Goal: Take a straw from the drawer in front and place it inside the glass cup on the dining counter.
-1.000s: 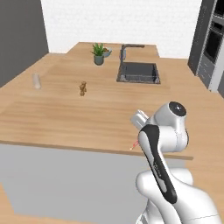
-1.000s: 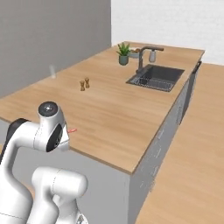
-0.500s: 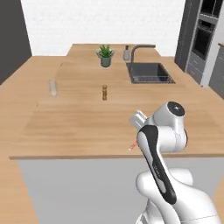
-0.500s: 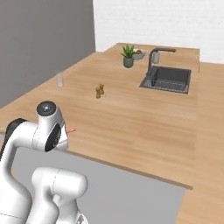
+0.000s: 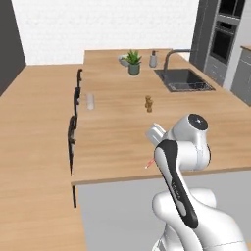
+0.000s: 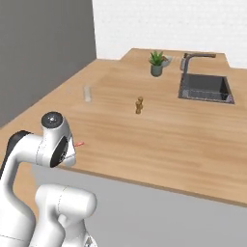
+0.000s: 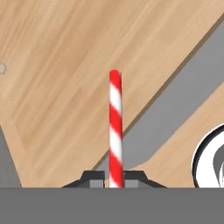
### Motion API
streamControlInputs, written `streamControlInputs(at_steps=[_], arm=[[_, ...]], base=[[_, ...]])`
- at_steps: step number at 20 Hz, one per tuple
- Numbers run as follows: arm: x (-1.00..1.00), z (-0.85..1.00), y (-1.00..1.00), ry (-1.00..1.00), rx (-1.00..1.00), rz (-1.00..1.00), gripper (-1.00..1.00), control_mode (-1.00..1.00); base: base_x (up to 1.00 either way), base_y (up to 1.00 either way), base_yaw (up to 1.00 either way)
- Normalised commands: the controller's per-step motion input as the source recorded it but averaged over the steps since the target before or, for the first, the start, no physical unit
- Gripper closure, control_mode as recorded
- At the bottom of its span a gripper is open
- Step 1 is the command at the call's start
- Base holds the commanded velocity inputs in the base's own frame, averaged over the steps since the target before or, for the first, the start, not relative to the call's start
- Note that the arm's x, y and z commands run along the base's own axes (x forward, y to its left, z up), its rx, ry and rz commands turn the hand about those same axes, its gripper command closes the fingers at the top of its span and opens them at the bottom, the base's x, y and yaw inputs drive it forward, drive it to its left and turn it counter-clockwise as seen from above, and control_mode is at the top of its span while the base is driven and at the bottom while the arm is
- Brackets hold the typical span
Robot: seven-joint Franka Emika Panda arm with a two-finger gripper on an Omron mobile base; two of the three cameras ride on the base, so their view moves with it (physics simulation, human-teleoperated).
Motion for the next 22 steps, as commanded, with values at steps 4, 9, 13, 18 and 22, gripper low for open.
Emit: streamControlInputs(at_steps=[4, 9, 13, 18, 22], arm=[[0.00, 0.00, 0.00, 0.00, 0.00, 0.00, 1.00, 1.00], [0.00, 0.00, 0.00, 0.00, 0.00, 0.00, 1.00, 1.00], [0.00, 0.00, 0.00, 0.00, 0.00, 0.00, 1.00, 1.00], [0.00, 0.00, 0.00, 0.00, 0.00, 0.00, 1.00, 1.00], [0.00, 0.00, 0.00, 0.00, 0.00, 0.00, 1.00, 1.00]], base=[[0.19, 1.00, -0.24], [0.12, 1.00, -0.27], [0.16, 1.00, -0.35], [0.34, 1.00, -0.53], [0.39, 1.00, -0.58]])
